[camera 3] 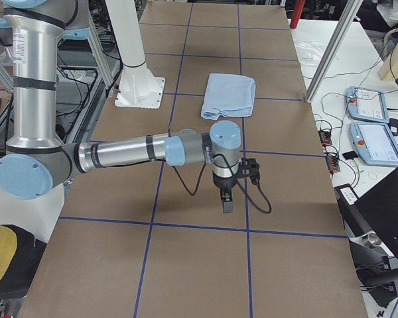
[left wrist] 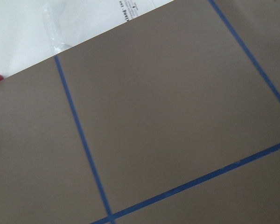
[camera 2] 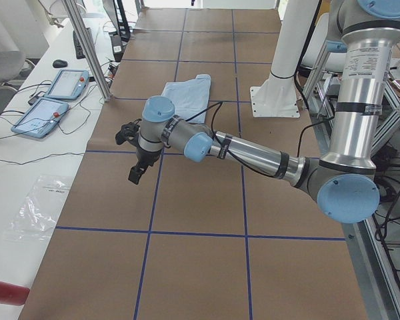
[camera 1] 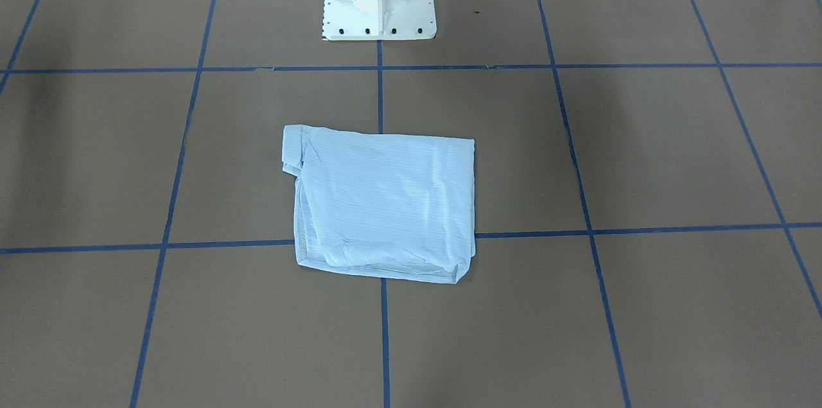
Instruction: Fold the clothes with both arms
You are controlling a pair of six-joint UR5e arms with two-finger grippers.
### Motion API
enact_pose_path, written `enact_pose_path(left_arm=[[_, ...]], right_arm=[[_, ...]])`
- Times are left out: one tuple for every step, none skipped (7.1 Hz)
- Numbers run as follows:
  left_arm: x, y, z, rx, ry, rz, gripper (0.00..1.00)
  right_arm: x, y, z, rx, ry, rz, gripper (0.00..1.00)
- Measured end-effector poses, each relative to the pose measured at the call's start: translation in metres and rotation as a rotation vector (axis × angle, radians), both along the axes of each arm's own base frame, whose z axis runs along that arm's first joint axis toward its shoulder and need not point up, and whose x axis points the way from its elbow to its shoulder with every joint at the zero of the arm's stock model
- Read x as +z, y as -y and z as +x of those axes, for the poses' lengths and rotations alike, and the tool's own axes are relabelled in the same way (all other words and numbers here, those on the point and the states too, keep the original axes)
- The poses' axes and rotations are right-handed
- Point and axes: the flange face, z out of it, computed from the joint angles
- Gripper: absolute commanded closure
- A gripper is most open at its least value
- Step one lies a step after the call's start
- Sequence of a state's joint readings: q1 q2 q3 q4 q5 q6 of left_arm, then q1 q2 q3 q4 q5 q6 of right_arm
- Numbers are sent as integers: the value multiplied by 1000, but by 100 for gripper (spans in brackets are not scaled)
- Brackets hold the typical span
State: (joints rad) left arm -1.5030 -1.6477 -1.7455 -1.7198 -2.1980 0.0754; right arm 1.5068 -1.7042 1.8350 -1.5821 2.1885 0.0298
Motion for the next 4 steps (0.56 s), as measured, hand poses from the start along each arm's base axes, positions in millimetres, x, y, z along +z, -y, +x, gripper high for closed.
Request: enact_pose_path(left_arm=[[17,-6,-16,-1,13,-77,0],[24,-10,-21,-3,14,-134,0],[37,-16,-21,7,-14,-182,0],[58,-36,-18,23,-80,-232,0]], right_arm=[[27,-29,11,11,10,-48,0],[38,-43,14,32,43,-84,0],[42,-48,13,67,81,-119,0],[39,-48,12,98,107,-140,0]])
